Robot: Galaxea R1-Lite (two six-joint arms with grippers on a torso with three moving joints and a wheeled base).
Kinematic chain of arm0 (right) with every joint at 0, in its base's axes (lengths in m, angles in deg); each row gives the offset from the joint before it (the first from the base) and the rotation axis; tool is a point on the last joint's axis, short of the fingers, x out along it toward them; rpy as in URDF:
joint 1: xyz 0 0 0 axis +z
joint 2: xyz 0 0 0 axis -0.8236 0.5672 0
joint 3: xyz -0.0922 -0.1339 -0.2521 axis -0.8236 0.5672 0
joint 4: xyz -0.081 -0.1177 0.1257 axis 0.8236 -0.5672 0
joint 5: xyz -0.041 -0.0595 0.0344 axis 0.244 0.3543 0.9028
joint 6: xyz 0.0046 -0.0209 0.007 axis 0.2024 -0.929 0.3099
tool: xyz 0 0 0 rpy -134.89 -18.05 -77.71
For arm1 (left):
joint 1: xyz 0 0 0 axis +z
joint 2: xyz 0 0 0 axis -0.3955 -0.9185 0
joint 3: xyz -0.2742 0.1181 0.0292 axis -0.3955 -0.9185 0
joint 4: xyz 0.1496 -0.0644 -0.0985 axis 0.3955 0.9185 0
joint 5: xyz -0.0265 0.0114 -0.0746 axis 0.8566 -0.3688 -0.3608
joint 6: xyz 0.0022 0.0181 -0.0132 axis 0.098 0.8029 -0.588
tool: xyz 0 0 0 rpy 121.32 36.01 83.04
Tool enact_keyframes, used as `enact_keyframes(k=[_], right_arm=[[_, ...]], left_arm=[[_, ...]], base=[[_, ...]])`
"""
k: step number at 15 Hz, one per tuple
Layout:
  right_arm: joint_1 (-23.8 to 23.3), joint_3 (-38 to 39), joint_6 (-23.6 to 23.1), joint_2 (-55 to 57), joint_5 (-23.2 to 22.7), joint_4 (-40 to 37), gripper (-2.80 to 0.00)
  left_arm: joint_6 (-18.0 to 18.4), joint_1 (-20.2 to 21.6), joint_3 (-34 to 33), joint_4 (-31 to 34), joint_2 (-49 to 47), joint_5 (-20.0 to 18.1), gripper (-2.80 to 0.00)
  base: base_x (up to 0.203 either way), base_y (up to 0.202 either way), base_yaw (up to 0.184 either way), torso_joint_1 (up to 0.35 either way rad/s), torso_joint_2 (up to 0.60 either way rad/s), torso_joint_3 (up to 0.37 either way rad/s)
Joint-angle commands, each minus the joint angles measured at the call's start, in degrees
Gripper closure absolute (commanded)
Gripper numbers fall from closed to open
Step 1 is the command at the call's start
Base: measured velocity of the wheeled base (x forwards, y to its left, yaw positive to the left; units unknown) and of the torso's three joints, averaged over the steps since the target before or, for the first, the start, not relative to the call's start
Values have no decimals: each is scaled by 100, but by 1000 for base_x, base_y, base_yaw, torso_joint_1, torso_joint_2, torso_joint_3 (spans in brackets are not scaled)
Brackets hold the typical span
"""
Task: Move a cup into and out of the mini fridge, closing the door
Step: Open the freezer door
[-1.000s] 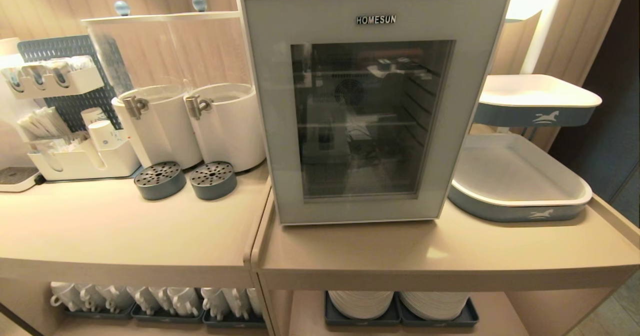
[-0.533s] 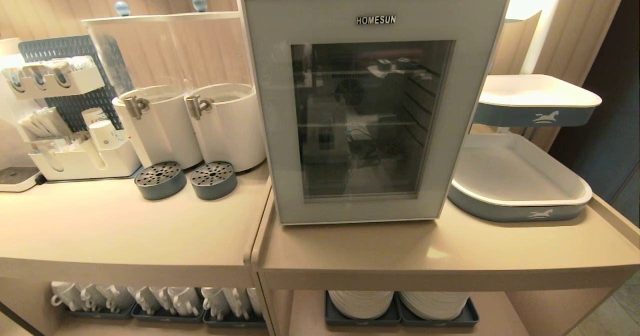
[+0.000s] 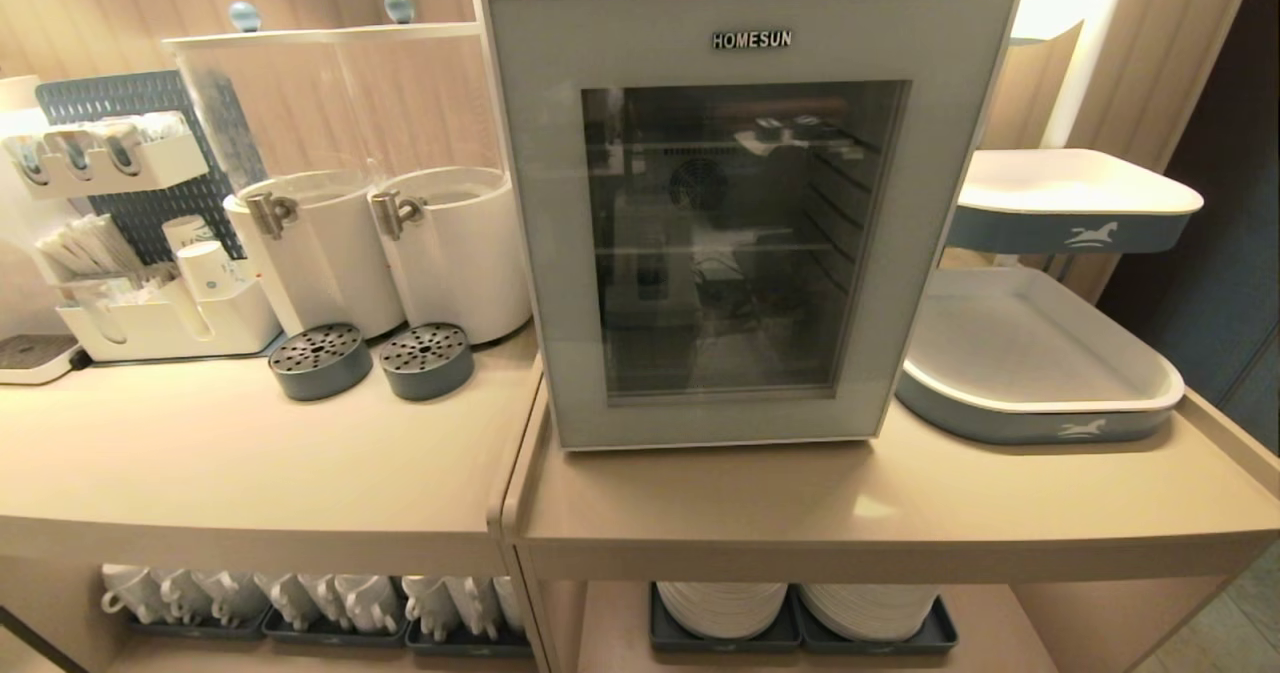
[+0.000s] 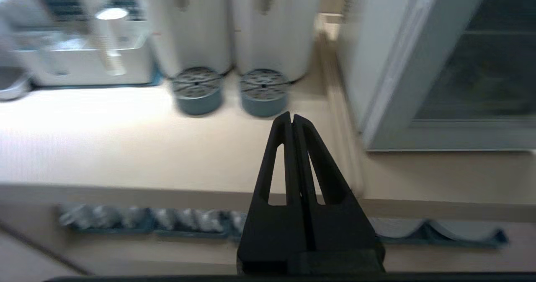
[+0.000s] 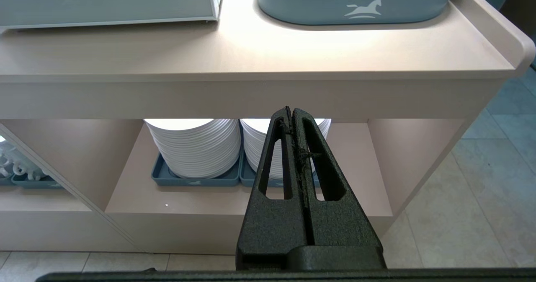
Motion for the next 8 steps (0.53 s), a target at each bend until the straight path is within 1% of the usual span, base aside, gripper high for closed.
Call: enact_keyframes(k=[1, 2, 3, 4, 6, 7, 8], right_arm=[[0, 2, -4, 9, -6, -8, 0], [0, 2, -12, 9, -6, -8, 0], [0, 2, -12, 9, -6, -8, 0], [0, 2, -12, 9, -6, -8, 0], [0, 2, -12, 0, -6, 1, 0], [0, 2, -12, 0, -6, 1, 0], [0, 5, -12, 2, -6, 1, 0]], left_arm=[[-37, 88, 177, -142, -991, -926, 0], [-51, 247, 270, -293, -1371, -1613, 0], [-58, 511, 328, -543, -1779, -2349, 0], [-64, 839, 361, -865, -2160, -3202, 0], [-53, 1557, 395, -1633, -2993, -5349, 0], [-50, 1818, 423, -2001, -3423, -6258, 0], [-50, 2007, 471, -2416, -3856, -7063, 0]], base=[[0, 0, 0, 0, 0, 0], [0, 0, 0, 0, 0, 0], [0, 0, 0, 0, 0, 0], [0, 0, 0, 0, 0, 0], [0, 0, 0, 0, 0, 0], [0, 0, 0, 0, 0, 0], [0, 0, 0, 0, 0, 0]])
